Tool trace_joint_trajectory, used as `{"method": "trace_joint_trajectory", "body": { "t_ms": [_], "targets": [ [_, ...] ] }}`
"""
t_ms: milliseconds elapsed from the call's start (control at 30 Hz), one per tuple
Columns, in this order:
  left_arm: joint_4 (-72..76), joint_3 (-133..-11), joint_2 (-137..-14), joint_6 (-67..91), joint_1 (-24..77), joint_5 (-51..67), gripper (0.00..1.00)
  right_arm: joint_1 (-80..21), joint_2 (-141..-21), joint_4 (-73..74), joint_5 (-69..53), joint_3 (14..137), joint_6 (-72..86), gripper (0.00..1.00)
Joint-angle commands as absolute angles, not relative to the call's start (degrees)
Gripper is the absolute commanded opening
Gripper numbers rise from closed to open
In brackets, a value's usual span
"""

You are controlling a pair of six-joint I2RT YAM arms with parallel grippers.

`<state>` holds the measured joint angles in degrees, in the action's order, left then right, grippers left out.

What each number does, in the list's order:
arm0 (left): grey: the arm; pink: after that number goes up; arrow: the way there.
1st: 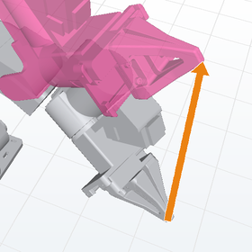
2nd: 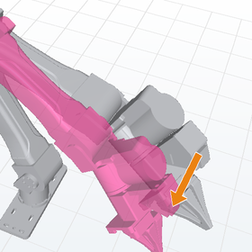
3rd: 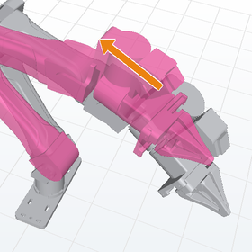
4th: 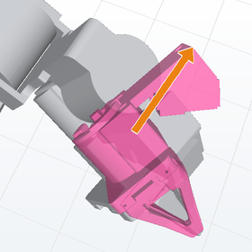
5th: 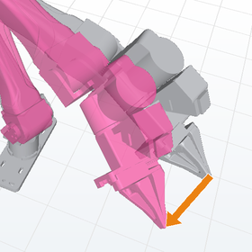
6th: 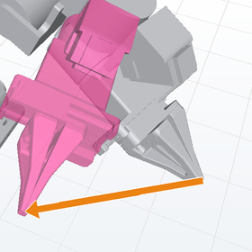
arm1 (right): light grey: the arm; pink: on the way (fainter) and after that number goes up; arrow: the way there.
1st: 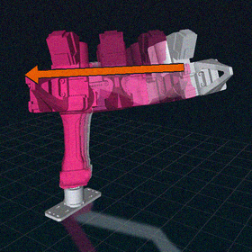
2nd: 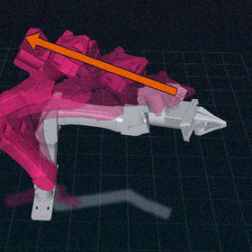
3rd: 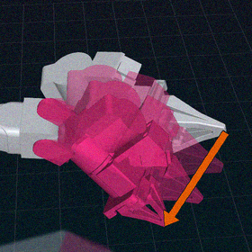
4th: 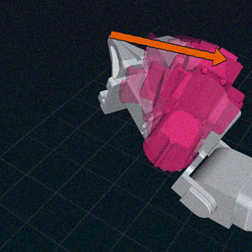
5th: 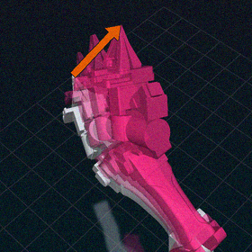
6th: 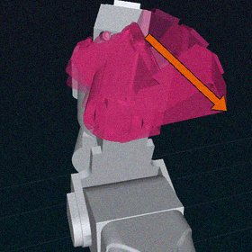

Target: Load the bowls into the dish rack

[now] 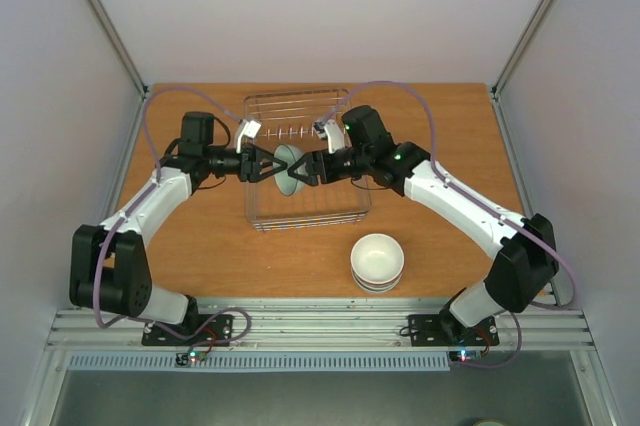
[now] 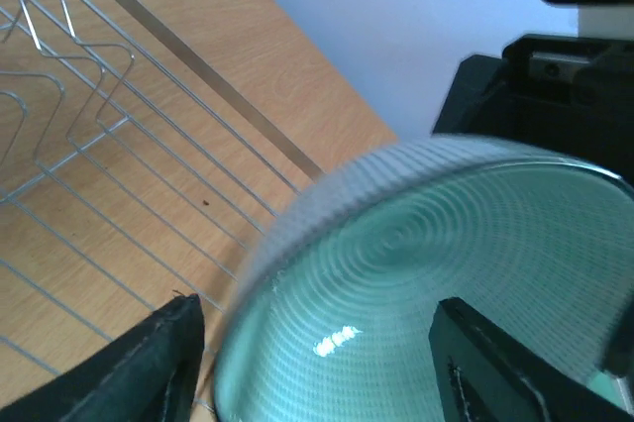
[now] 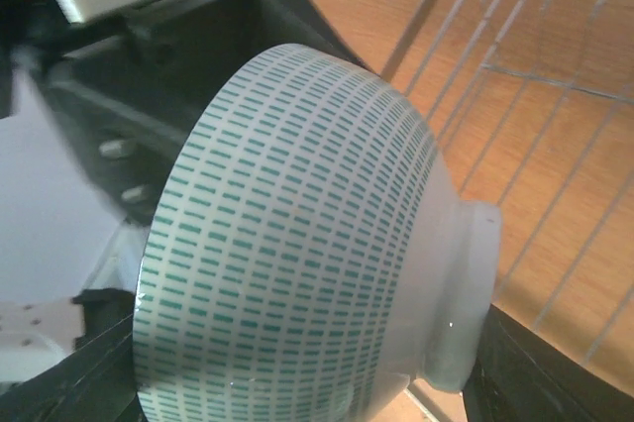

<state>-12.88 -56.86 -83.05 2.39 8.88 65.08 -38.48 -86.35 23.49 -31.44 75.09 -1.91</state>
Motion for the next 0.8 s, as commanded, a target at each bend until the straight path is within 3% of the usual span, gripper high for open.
{"method": "trace_joint_trajectory", "body": {
  "t_ms": [0, 133, 267, 367, 767],
  "targets": [
    [-13.73, -58.61, -79.32, 1.35, 9.14, 57.83, 0.71, -38.49, -89.24, 29.07, -21.87, 82.98, -6.76, 0.01],
    [-18.96, -61.46, -78.24, -1.96, 9.05, 44.73, 0.78, -38.48, -94.01, 34.44, -12.35, 90.05, -10.00, 0.01],
    [-21.08, -62.39, -77.68, -3.25, 8.77, 34.04, 0.80, -38.45, -100.24, 38.80, -2.27, 97.04, -13.17, 0.01],
    [-21.70, -62.34, -77.44, -3.84, 8.45, 33.14, 0.80, -38.50, -104.15, 40.50, 2.13, 101.48, -15.04, 0.01],
    [-22.73, -62.11, -77.07, -4.90, 8.10, 29.66, 0.80, -40.25, -120.80, 44.89, -0.18, 121.38, -17.19, 0.01]
  ]
}}
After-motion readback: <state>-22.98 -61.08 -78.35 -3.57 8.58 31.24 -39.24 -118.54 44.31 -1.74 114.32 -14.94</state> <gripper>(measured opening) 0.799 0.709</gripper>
